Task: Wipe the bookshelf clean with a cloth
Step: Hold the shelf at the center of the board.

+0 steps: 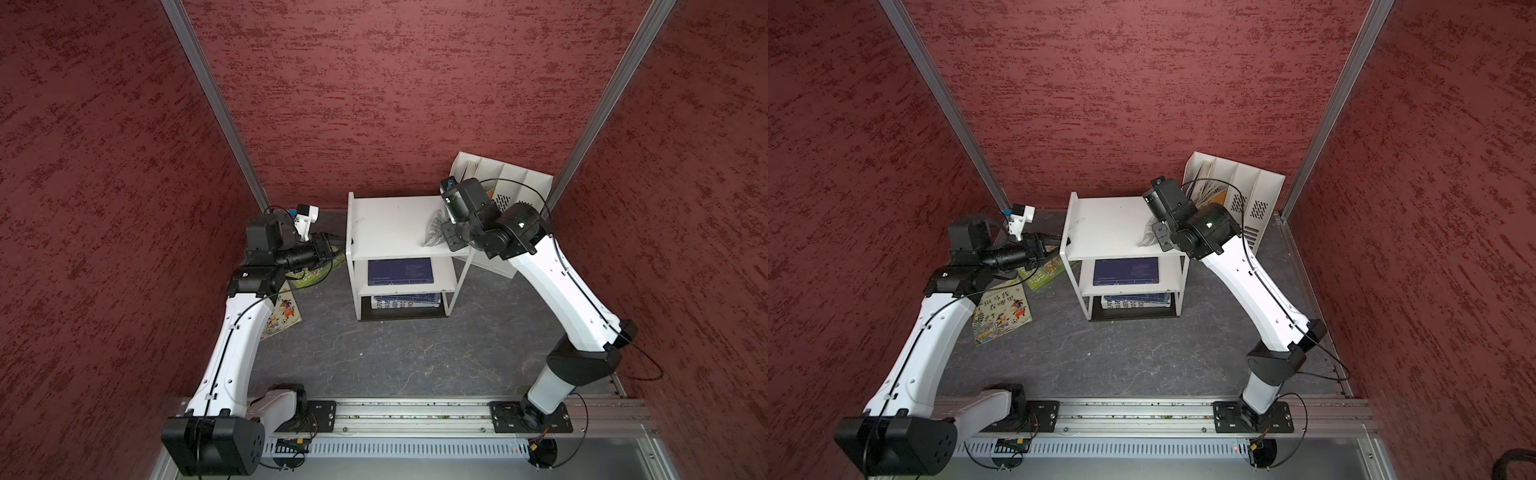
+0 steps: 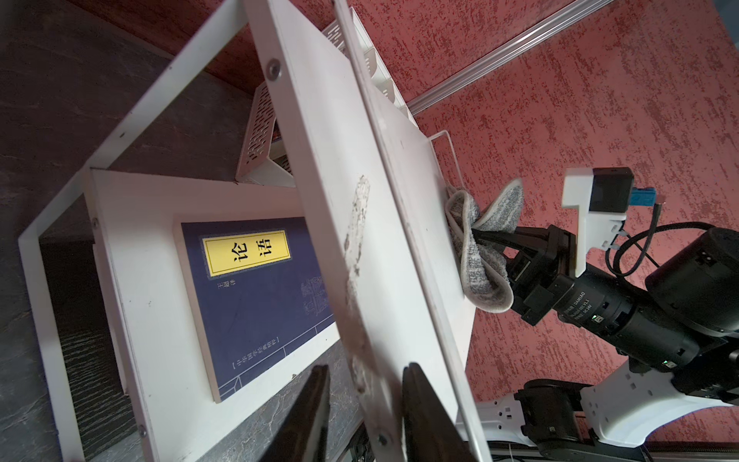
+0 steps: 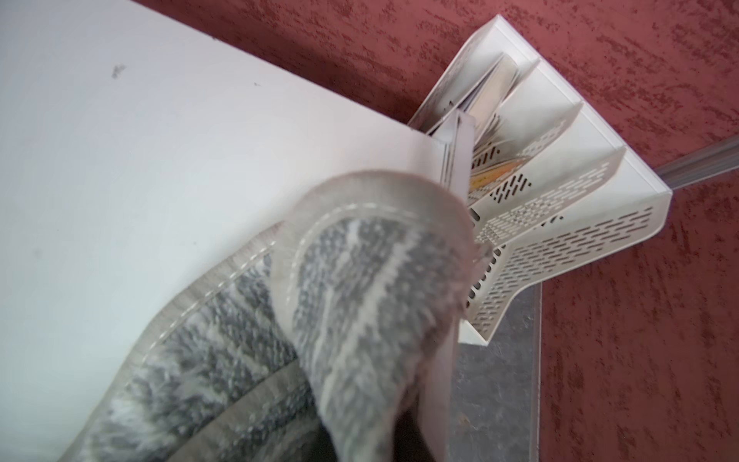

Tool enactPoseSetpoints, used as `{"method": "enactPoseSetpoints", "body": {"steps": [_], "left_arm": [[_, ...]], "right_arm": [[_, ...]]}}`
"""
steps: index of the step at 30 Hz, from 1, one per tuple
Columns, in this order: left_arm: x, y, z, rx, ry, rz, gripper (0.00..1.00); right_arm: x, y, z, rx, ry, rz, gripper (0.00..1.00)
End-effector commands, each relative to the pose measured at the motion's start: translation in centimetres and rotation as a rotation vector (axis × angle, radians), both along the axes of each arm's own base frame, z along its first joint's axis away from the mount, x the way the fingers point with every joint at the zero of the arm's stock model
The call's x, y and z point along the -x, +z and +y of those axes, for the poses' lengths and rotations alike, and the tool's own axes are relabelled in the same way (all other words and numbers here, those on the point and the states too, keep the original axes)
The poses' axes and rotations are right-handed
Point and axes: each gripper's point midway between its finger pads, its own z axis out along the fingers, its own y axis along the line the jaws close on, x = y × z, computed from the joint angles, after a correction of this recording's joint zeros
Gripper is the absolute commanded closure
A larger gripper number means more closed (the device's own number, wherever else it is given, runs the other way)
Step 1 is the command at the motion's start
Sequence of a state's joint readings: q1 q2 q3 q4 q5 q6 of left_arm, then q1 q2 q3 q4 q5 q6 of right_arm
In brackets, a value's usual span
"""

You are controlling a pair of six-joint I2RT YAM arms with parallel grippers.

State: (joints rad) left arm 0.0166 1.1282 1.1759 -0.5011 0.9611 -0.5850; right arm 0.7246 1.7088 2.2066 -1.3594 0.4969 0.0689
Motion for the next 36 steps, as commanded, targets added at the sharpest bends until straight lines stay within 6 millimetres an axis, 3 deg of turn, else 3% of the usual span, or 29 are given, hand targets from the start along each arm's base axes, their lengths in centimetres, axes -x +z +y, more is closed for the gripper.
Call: {"method": "enactPoseSetpoints", "body": {"steps": [1, 3, 6, 9, 13, 16, 19, 22, 25, 36], "left_arm": [[-0.2, 0.7, 0.1, -0.01, -0.008, -0.03, 0.67], [-0.2, 0.8, 0.1, -0.01, -0.009, -0.03, 0.67], [-0.3, 0.8, 0.1, -0.01, -0.01, -0.031, 0.67], [-0.3, 0.9, 0.1, -0.009, -0.013, -0.034, 0.67], [-0.3, 1.1, 0.1, -0.01, -0.012, -0.039, 0.67], [-0.4, 1.0, 0.1, -0.01, -0.009, -0.036, 0.67], [-0.3, 1.1, 0.1, -0.009, -0.01, -0.038, 0.67], [-0.3, 1.2, 0.1, -0.009, -0.011, -0.041, 0.67], [-0.3, 1.1, 0.1, -0.01, -0.009, -0.039, 0.67], [-0.5, 1.2, 0.2, -0.013, -0.002, -0.052, 0.67]], "right_arm": [[2.1, -2.2, -2.0, 0.127, 0.014, 0.114, 1.0], [2.8, -2.2, -1.3, 0.119, 0.053, 0.126, 1.0], [3.9, -1.9, 1.2, 0.08, 0.148, 0.118, 1.0], [4.6, -2.1, 4.8, 0.023, 0.246, 0.123, 1.0], [5.8, -2.0, 11.1, -0.064, 0.399, 0.111, 1.0], [5.5, -1.9, 15.2, -0.144, 0.452, 0.109, 1.0], [4.4, -1.2, 16.4, -0.179, 0.419, 0.087, 1.0], [3.7, -0.8, 16.1, -0.163, 0.39, 0.069, 1.0], [3.6, -1.2, 14.3, -0.11, 0.353, 0.078, 1.0], [4.2, -0.2, 2.4, -0.003, 0.12, 0.045, 1.0]]}}
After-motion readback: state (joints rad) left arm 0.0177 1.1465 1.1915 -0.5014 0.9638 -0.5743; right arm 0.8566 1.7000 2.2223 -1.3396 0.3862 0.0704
